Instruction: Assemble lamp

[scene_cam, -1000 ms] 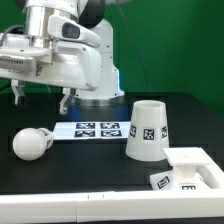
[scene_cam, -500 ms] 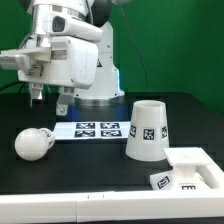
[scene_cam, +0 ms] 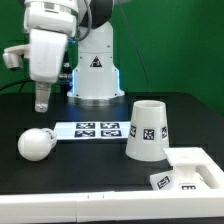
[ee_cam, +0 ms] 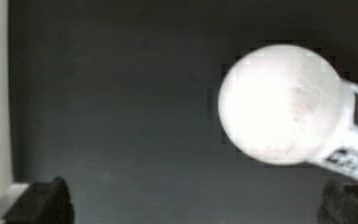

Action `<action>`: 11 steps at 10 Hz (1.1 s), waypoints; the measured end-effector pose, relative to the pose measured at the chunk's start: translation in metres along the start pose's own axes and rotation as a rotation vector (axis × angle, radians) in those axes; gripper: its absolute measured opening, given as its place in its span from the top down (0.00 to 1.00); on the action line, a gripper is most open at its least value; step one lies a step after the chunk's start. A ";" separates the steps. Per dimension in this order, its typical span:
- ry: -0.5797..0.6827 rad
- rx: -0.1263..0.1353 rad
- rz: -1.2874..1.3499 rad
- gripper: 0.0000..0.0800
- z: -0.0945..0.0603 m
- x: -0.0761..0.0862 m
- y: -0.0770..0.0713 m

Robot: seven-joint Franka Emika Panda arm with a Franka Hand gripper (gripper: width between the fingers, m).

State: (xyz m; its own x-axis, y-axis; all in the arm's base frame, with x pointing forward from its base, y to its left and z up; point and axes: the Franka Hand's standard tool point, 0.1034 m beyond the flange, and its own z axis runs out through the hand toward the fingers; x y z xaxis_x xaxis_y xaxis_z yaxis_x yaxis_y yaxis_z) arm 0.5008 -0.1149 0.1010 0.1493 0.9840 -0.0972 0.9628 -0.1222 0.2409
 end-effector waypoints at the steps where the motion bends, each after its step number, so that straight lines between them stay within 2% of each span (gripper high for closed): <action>1: 0.000 0.030 0.236 0.13 0.001 0.009 -0.002; 2: -0.015 0.078 0.410 0.13 0.001 0.017 -0.002; 3: -0.006 0.065 0.438 0.13 -0.002 0.021 0.004; 4: 0.010 0.044 0.448 0.13 -0.002 0.023 0.005; 7: 0.018 0.057 0.646 0.13 -0.001 0.025 0.003; 8: 0.021 0.062 0.717 0.13 0.000 0.023 0.004; 9: 0.024 0.070 0.868 0.13 0.002 0.013 0.004; 10: 0.031 0.085 1.059 0.13 0.002 0.005 0.002; 11: 0.026 0.131 1.259 0.13 0.005 0.002 -0.006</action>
Offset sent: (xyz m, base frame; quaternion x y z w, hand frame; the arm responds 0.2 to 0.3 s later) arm 0.0017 0.0023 0.0065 -0.0544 0.0141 0.0606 0.9966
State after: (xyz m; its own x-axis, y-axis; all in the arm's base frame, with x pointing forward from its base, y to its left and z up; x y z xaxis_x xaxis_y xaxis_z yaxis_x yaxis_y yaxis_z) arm 0.4967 -0.1127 0.0947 0.9726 0.1792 0.1481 0.1728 -0.9834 0.0553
